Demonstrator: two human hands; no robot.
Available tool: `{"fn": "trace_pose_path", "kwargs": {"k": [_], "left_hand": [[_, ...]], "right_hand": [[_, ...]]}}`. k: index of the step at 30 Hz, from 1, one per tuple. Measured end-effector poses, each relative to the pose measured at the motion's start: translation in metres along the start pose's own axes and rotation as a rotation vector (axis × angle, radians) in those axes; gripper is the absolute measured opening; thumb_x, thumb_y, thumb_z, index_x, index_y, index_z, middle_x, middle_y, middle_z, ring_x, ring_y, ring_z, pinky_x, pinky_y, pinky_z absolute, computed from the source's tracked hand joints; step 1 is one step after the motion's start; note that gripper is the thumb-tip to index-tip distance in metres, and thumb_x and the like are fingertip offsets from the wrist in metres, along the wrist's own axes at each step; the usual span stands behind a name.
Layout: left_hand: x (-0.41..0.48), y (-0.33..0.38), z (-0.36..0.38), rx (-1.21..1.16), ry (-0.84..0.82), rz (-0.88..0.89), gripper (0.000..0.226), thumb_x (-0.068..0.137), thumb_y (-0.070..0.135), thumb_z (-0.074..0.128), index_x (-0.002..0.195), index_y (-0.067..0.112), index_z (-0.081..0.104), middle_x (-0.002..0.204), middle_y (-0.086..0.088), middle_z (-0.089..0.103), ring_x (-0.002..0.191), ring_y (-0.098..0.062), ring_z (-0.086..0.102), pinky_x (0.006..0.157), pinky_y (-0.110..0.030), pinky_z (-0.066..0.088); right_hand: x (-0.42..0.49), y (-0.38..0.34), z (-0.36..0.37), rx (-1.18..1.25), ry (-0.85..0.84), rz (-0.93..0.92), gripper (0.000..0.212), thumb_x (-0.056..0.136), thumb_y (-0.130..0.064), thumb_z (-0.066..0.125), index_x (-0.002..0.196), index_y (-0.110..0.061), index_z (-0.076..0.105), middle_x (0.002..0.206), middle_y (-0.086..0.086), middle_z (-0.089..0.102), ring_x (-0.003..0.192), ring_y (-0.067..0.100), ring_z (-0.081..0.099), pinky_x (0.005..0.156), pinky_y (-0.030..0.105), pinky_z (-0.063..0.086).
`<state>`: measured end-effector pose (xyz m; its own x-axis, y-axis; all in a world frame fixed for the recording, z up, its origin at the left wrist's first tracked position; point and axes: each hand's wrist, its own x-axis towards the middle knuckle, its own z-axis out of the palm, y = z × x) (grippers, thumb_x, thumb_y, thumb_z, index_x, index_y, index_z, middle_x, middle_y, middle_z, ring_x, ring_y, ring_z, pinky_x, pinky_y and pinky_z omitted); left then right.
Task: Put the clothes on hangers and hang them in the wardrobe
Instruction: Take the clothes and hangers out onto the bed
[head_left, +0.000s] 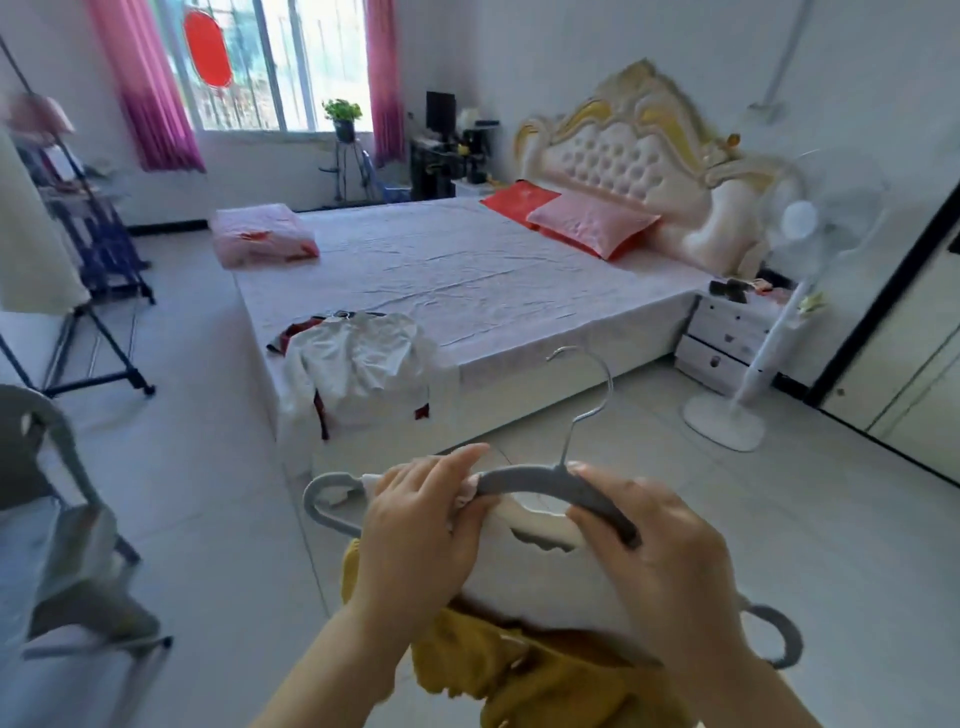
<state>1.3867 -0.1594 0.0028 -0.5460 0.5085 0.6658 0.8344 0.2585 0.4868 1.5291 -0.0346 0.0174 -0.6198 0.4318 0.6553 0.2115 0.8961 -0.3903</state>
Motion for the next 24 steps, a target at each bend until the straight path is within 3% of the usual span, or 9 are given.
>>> {"fn": "trace_pose_path", "kwargs": {"k": [6,10,16,20,24], "left_hand": [[0.065,-0.077,0.022,0.030,0.067,-0.096,0.029,0.078,0.022,0.069,0.105,0.013,0.067,0.087,0.002,0.070,0.083,-0.006,0.053,0.078,-0.030,0.045],[0.109,-0.126,0.049,0.033,0.071,-0.195,0.033,0.073,0.020,0.076,0.105,0.016,0.067,0.085,0.003,0.070,0.079,-0.011,0.059,0.077,-0.030,0.046],[0.186,-0.191,0.096,0.099,0.111,-0.302,0.037,0.068,0.014,0.081,0.103,0.016,0.069,0.080,0.004,0.069,0.072,-0.007,0.056,0.072,-0.014,0.039],[0.236,-0.221,0.121,0.117,0.143,-0.385,0.038,0.065,0.013,0.082,0.101,0.015,0.070,0.078,0.002,0.070,0.068,-0.010,0.058,0.065,-0.026,0.050],[0.278,-0.261,0.140,0.123,0.169,-0.425,0.037,0.066,0.013,0.081,0.102,0.013,0.069,0.080,0.002,0.070,0.067,-0.008,0.060,0.065,-0.019,0.050]], "right_hand": [[0.090,0.017,0.082,0.181,-0.099,0.010,0.039,0.074,-0.039,0.060,0.105,-0.016,0.069,0.080,-0.006,0.068,0.062,0.002,0.058,0.056,0.012,0.050],[0.152,0.042,0.137,0.243,-0.132,0.006,0.033,0.074,-0.040,0.063,0.098,-0.019,0.071,0.082,-0.009,0.069,0.068,0.000,0.060,0.064,0.007,0.048],[0.252,0.089,0.224,0.310,-0.200,0.007,0.026,0.065,-0.030,0.080,0.090,-0.026,0.074,0.076,-0.015,0.067,0.074,0.001,0.058,0.067,-0.001,0.039],[0.317,0.115,0.269,0.337,-0.277,-0.030,0.027,0.065,-0.028,0.081,0.091,-0.029,0.074,0.079,-0.013,0.069,0.065,0.000,0.059,0.067,0.007,0.043],[0.370,0.130,0.318,0.326,-0.323,-0.107,0.026,0.067,-0.032,0.079,0.091,-0.025,0.074,0.079,-0.010,0.071,0.065,0.002,0.060,0.064,0.009,0.044]]}}
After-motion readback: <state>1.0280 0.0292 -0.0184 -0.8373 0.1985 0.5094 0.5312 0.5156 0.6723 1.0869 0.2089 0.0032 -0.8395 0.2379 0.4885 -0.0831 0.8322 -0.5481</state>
